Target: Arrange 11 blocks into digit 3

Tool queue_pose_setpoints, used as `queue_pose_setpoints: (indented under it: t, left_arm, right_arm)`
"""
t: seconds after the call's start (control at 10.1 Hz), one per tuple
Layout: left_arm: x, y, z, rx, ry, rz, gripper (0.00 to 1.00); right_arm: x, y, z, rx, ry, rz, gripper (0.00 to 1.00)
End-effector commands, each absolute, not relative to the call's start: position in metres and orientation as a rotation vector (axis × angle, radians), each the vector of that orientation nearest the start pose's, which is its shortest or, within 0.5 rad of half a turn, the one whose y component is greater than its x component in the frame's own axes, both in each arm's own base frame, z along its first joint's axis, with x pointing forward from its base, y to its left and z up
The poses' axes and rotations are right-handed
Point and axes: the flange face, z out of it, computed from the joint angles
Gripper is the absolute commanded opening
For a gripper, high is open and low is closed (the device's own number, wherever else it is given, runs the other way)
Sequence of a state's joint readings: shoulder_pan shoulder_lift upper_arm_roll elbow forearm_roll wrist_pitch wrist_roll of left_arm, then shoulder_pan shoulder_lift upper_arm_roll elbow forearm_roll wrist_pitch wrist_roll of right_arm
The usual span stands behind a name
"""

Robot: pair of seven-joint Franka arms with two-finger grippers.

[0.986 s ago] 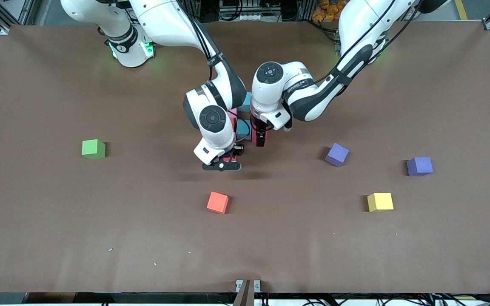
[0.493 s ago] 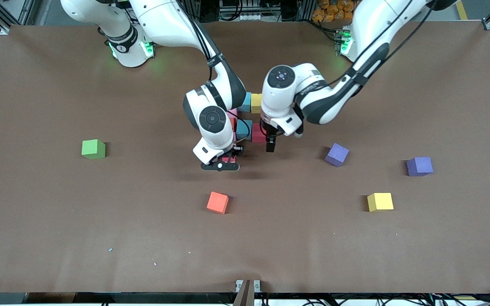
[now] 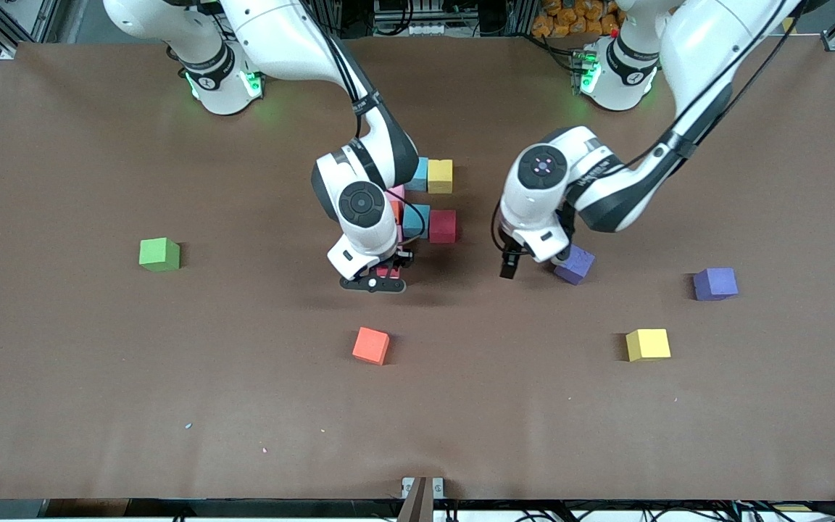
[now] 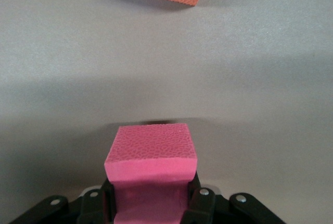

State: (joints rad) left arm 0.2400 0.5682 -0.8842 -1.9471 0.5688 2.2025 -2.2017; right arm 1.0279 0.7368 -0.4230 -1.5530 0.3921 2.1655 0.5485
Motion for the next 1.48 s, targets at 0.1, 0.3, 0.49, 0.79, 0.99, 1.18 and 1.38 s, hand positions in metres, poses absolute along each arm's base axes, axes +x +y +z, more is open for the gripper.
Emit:
queue_pose_setpoints:
  t: [0.1,0.3,0.49,0.79,0.99,1.18,1.38]
  left_arm:
    - [0.517,-0.274,0.266,-2.578,-1.574,0.005,1.00]
    - [0.523,-0.236,0.259,-2.610,-1.496,0.052,1.00]
    - [0.526,-0.213,0.253,-2.614,-1.465,0.069,1.00]
    - [0.527,-0.197,0.241,-2.620,-1.463,0.113,1.00]
    - [0.532,-0.187,0.240,-2.607,-1.489,0.116,1.00]
    - [0.535,-0.184,0.236,-2.623,-1.497,0.113,1.00]
    - [0.537,-0.185,0.233,-2.647,-1.508,0.115,1.00]
  right_arm:
    - [0.535,0.444,0.233,-3.133,0.185,0.094,0.00]
    - [0.534,0.445,0.230,-3.132,0.198,0.097,0.00]
    - [0.536,0.446,0.230,-3.129,0.209,0.095,0.00]
    - [0.534,0.448,0.224,-3.134,0.215,0.100,0.00]
    - [0.535,0.447,0.220,-3.138,0.218,0.106,0.00]
    - [0.535,0.447,0.217,-3.140,0.229,0.111,0.00]
    - [0.534,0.450,0.216,-3.138,0.225,0.108,0.00]
